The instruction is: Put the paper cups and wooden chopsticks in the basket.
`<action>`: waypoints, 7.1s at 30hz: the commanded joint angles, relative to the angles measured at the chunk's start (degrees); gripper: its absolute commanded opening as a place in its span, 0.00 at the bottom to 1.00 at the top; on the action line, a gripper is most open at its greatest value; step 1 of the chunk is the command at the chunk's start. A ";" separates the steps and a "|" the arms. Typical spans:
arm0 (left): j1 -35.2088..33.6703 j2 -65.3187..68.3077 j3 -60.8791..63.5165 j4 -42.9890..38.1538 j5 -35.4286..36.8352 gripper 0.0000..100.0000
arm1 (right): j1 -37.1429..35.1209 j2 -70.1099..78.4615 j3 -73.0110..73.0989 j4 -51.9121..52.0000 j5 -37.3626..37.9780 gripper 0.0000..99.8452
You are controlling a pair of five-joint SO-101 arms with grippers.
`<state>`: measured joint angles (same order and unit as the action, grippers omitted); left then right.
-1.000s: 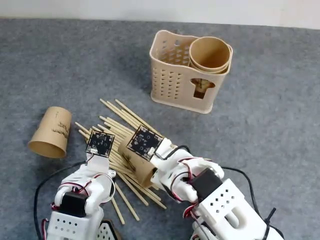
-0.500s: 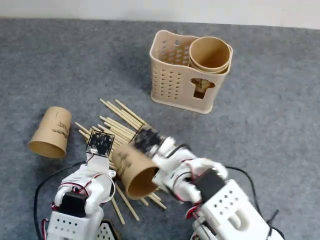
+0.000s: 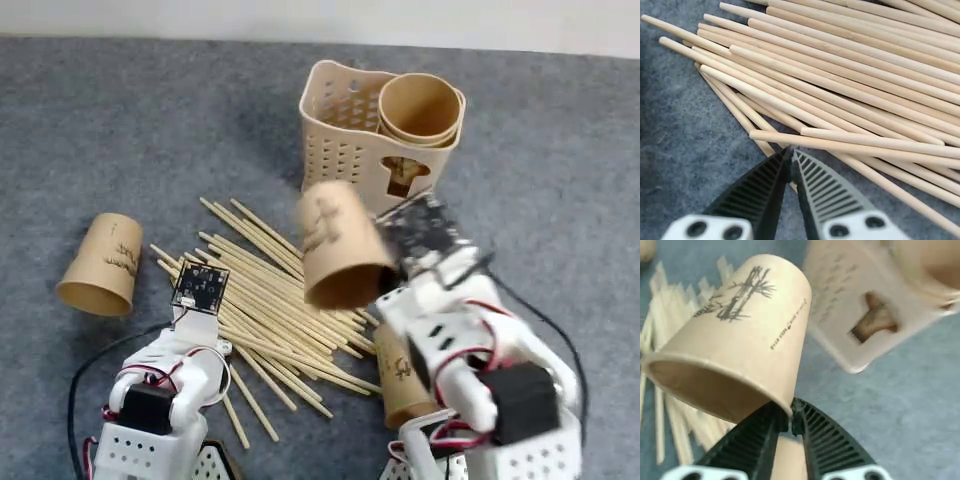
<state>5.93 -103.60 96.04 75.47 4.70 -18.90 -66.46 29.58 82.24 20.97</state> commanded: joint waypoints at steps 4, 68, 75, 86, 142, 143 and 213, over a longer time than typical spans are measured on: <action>0.66 -0.57 1.10 0.26 0.35 0.01 | 6.37 -0.22 -12.09 -5.58 0.88 0.01; 0.66 -0.57 1.10 0.26 0.35 0.01 | 3.56 24.92 -12.09 0.31 -8.79 0.07; 0.66 -0.57 1.10 0.26 0.35 0.01 | -0.57 24.92 -7.60 4.97 -17.14 0.12; 0.66 -0.57 1.10 0.26 0.35 0.01 | -1.19 25.01 3.03 -4.62 -20.40 0.14; 0.66 -0.57 1.10 0.26 0.35 0.01 | -1.71 11.12 -15.43 14.64 2.02 0.01; 0.66 -0.57 1.10 0.26 0.35 0.01 | -0.92 11.12 -16.92 14.64 2.81 0.01; 0.66 -0.57 1.10 0.26 0.35 0.01 | 3.03 68.44 -60.70 -11.03 4.48 0.17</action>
<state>5.93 -103.60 96.04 75.47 4.70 -14.51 3.16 -27.12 71.96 25.98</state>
